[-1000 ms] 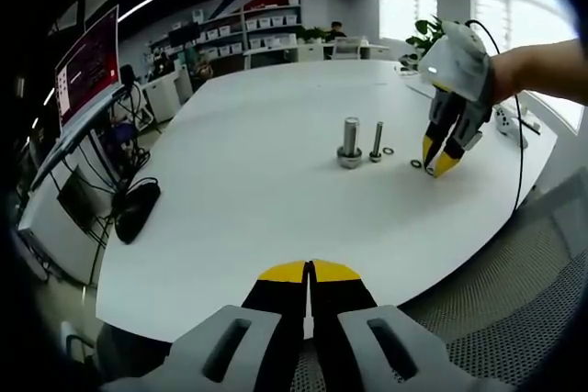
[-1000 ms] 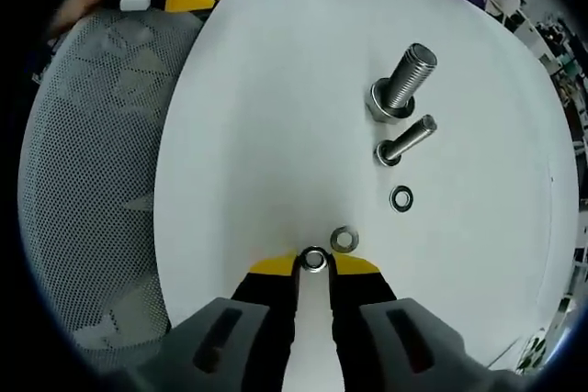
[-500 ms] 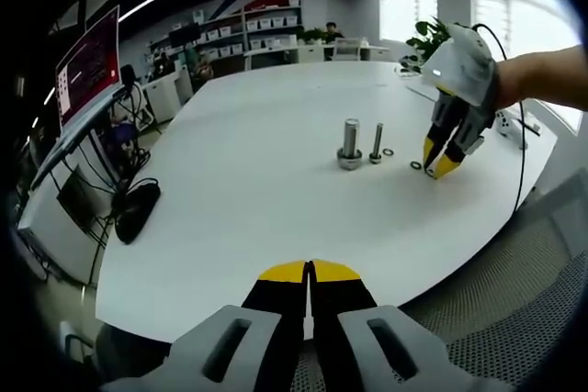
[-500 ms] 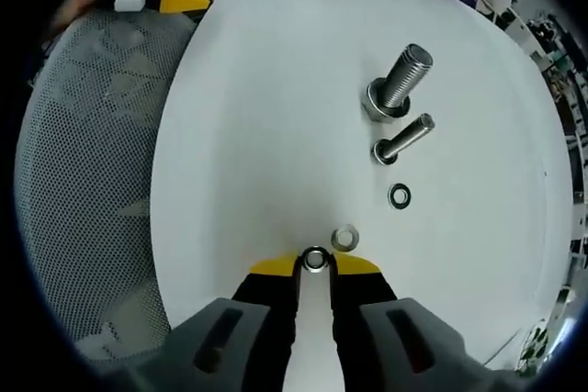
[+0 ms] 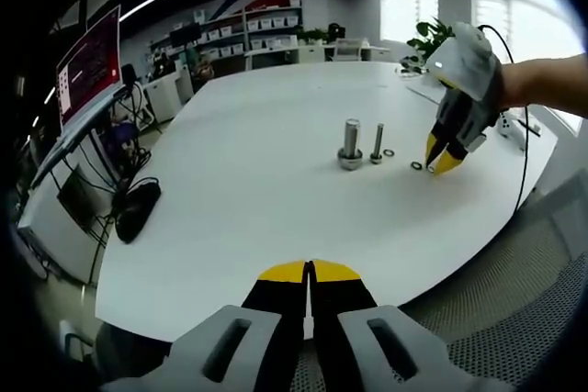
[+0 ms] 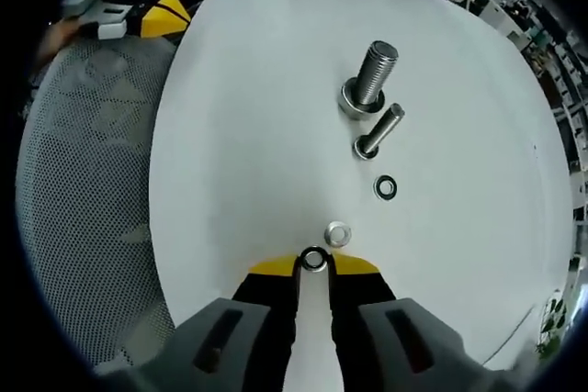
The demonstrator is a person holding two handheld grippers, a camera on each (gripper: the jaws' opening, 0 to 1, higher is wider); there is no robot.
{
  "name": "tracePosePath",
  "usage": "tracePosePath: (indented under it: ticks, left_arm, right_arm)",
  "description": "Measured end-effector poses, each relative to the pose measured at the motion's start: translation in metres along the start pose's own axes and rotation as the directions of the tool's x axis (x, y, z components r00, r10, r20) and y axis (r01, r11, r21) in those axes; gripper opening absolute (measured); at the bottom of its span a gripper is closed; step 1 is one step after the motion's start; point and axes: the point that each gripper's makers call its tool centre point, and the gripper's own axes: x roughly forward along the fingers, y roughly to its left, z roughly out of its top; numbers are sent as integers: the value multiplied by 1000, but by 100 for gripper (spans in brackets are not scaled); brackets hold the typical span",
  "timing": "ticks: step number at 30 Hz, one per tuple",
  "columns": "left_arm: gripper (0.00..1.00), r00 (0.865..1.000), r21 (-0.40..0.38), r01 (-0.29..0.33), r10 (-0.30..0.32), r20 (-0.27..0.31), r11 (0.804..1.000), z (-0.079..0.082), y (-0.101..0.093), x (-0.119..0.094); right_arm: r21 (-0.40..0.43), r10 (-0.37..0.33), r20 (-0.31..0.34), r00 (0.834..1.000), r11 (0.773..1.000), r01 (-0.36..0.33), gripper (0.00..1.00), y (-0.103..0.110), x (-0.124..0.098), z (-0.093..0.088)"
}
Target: Place the washer onto the threaded stud by aligning its center hole with the stud, sliding it down to the base, and recovering from edge contact or off-axis alignment until the washer reaches the visible bottom stop.
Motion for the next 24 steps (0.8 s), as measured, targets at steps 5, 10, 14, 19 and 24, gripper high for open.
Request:
tracePosePath:
  ticks: [5, 10, 14, 19, 24]
  left_arm:
    - [0, 1000, 0, 5, -5, 8, 1000, 1, -1, 0]
    - [0, 1000, 2, 5, -5, 5, 1000, 1, -1, -1]
    - [0, 1000, 5, 6, -6, -1, 1000, 0, -2, 0]
    - [0, 1000, 8, 5, -5, -7, 1000, -1, -2, -1]
    - [0, 1000, 7, 6, -6, -5, 1000, -1, -2, -1]
  right_arm:
    - [4, -4, 15, 1000, 1000, 4, 15, -3, -8, 7]
    - [12, -14, 25, 1000, 1000, 14, 14, -6, -14, 15]
    - [7, -23, 39, 999, 1000, 22, 14, -10, -20, 24]
    - [11, -42, 86, 995, 999, 41, 14, -17, -28, 42]
    - [7, -69, 129, 989, 998, 68, 14, -27, -32, 59]
